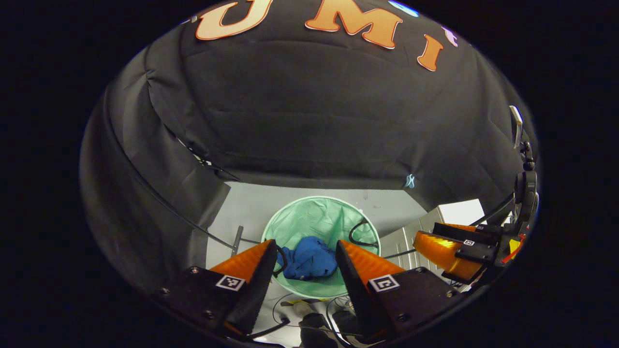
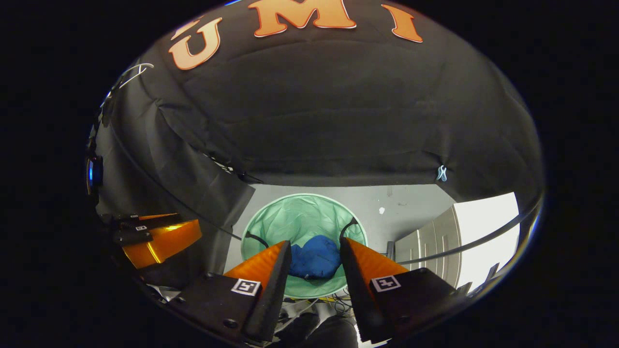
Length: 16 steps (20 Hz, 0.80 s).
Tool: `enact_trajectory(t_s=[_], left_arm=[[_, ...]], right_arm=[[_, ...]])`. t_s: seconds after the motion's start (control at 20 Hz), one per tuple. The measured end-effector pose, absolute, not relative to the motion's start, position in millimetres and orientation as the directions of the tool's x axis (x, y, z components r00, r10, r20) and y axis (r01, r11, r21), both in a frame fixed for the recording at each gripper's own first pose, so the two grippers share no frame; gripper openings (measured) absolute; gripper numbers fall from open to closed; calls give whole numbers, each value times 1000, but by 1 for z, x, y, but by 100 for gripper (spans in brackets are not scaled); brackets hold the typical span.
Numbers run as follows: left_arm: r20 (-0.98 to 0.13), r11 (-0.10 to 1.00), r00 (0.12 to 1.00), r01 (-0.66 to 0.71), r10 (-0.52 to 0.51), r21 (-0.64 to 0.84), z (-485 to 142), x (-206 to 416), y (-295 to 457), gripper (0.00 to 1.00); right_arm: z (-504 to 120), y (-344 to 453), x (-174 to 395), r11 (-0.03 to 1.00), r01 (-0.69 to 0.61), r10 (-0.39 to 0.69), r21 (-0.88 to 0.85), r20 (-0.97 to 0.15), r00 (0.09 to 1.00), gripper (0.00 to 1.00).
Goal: Grasp the clothes on the hanger with both hands and then place them into the laundry hamper below.
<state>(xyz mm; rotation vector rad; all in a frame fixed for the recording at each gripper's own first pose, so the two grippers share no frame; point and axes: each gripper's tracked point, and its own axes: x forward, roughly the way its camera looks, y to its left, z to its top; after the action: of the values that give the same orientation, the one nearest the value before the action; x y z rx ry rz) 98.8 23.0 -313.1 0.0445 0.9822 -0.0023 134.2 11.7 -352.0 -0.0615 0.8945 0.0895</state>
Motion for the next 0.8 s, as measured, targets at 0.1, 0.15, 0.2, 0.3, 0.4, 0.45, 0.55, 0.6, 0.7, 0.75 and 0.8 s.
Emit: enact_trajectory(t_s=[0.1,0.15,0.2,0.3,0.4,0.45,0.55,0.6,0.7,0.75,0.8], left_arm=[[-819,998,572,14,38,56,-306,97,26,91],[-814,998,579,11,42,59,-304,97,27,96],[-809,998,586,5,43,57,-296,95,27,96],[-792,999,610,-1,37,46,-283,90,24,96],[-765,999,643,-3,27,33,-264,91,19,96],[-748,1000,663,-3,24,30,-251,92,16,95],[-712,1000,702,1,16,23,-225,93,10,96],[-692,1000,722,4,8,16,-211,92,6,95],[-650,1000,760,8,-3,4,-184,95,2,95],[-631,1000,776,8,-5,3,-169,96,1,95],[-613,1000,790,9,-7,1,-160,94,-1,95]], right_arm=[[-345,9,132,996,-90,44,-17,-772,635,81],[-338,7,131,996,-88,38,-24,-763,646,79],[-332,6,131,996,-84,34,-29,-751,660,100],[-315,10,129,996,-83,34,-32,-726,687,99],[-297,15,128,996,-84,46,-20,-694,718,99],[-284,17,128,996,-85,49,-20,-676,735,98],[-260,20,126,996,-89,57,-18,-637,769,99],[-247,22,127,996,-90,62,-15,-616,786,99],[-223,27,127,996,-93,76,0,-576,814,99],[-209,30,127,996,-93,84,11,-553,829,99],[-195,33,128,995,-95,92,21,-529,844,99]])
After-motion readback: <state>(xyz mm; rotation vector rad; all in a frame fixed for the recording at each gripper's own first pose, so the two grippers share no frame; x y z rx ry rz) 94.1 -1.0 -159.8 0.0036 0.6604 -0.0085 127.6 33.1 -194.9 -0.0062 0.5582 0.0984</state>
